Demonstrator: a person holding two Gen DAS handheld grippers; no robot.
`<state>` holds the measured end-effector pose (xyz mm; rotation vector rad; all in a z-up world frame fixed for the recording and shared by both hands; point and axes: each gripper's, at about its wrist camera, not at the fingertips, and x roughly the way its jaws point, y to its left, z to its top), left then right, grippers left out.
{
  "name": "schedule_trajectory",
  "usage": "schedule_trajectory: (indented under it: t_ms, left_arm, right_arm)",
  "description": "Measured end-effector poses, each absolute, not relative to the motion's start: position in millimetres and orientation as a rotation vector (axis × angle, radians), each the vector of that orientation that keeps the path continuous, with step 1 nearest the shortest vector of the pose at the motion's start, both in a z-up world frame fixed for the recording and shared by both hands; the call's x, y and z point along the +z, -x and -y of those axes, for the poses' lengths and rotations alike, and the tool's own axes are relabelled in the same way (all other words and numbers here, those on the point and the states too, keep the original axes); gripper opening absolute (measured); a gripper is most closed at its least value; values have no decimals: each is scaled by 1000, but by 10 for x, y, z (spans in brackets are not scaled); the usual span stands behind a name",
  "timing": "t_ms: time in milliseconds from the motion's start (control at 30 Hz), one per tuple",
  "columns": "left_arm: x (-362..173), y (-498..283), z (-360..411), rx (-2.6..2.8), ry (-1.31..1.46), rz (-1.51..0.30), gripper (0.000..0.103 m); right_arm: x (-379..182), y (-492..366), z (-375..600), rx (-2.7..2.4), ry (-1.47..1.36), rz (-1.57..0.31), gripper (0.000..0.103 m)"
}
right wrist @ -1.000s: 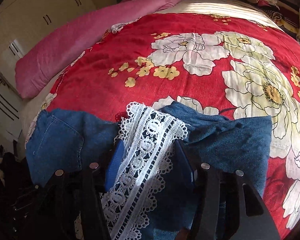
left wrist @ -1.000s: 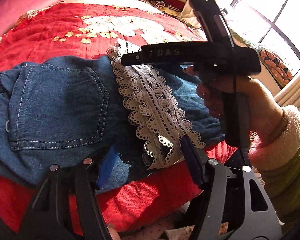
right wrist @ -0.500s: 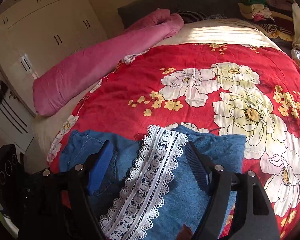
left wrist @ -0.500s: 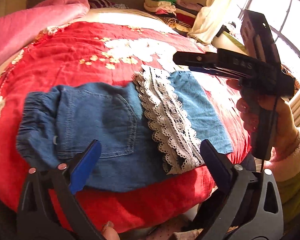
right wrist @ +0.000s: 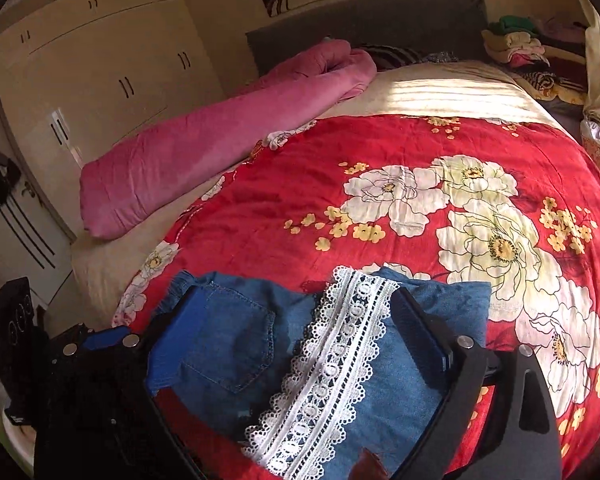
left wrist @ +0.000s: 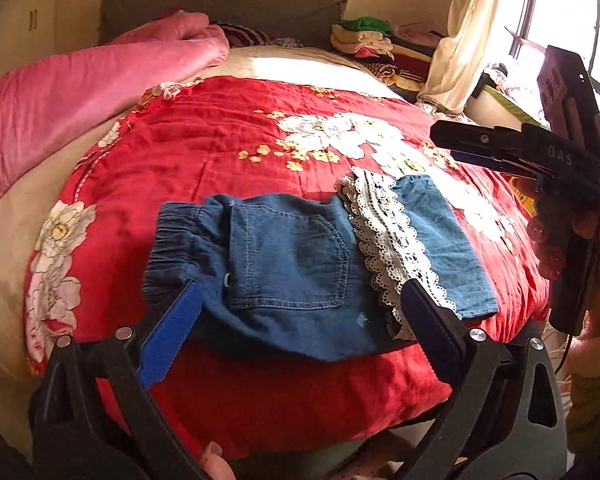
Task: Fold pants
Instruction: 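Grasp the elastic cuff end with the right tool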
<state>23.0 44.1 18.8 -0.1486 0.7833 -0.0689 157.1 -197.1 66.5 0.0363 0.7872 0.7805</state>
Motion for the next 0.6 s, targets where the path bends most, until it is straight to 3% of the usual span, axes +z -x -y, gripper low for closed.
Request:
schedule_trajectory:
  t_ms: [600]
  left_arm:
    - [-32, 92, -1130, 60, 232, -811, 93]
  right_arm:
    - [624, -1453, 1253, 855, 68, -817, 96]
